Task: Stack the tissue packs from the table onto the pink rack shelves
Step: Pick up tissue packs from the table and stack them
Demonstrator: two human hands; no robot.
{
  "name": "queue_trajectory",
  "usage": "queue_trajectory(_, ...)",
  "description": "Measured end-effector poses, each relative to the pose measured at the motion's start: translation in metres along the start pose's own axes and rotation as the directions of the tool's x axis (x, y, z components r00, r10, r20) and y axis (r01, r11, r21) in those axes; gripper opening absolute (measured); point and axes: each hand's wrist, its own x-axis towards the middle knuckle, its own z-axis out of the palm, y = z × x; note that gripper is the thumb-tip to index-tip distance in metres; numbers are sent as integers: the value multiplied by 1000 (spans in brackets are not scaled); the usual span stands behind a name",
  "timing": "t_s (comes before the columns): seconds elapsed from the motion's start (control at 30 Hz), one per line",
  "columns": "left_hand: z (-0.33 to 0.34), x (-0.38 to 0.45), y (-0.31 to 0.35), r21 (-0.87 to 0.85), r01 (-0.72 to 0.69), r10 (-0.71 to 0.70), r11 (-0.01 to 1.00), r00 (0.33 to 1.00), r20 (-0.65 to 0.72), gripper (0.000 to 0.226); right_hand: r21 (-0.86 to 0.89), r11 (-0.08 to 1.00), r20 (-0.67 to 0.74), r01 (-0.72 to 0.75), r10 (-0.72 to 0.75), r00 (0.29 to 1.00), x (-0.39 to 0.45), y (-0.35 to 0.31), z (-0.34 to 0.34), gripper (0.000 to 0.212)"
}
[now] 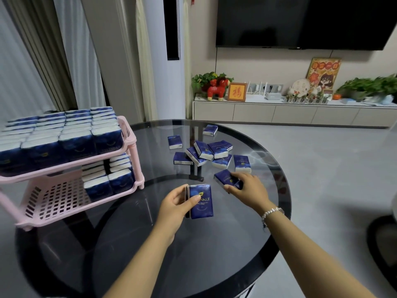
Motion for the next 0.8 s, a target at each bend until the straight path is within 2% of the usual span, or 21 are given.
queue_trajectory(0.23, -14, 1, 8, -34, -36, 32, 999, 994, -104, 34, 91, 981, 198, 170, -185, 963, -1, -39, 12, 63)
queue_trajectory(0.4, -30, 3, 12, -68, 4, -11, 998, 994, -109, 31, 204, 974, 276, 94, -150, 949, -1, -49, 6, 69)
queue_trajectory(0.57, -46, 4, 15, -64, 74, -80, 995, 992, -102, 26, 347, 935, 237, 74, -164, 957, 2, -57, 5, 55)
queue_trajectory(0.7, -56, 4, 18, -3, 152, -151, 988, 981, -125, 21, 527, 848, 205, 55, -189, 960, 9, -68, -1, 51)
queue_trajectory(0.8, -60, 6, 19, 31, 203, -196, 979, 970, -140, 16, 611, 791, 273, 34, -251, 929, 12, -74, -11, 51)
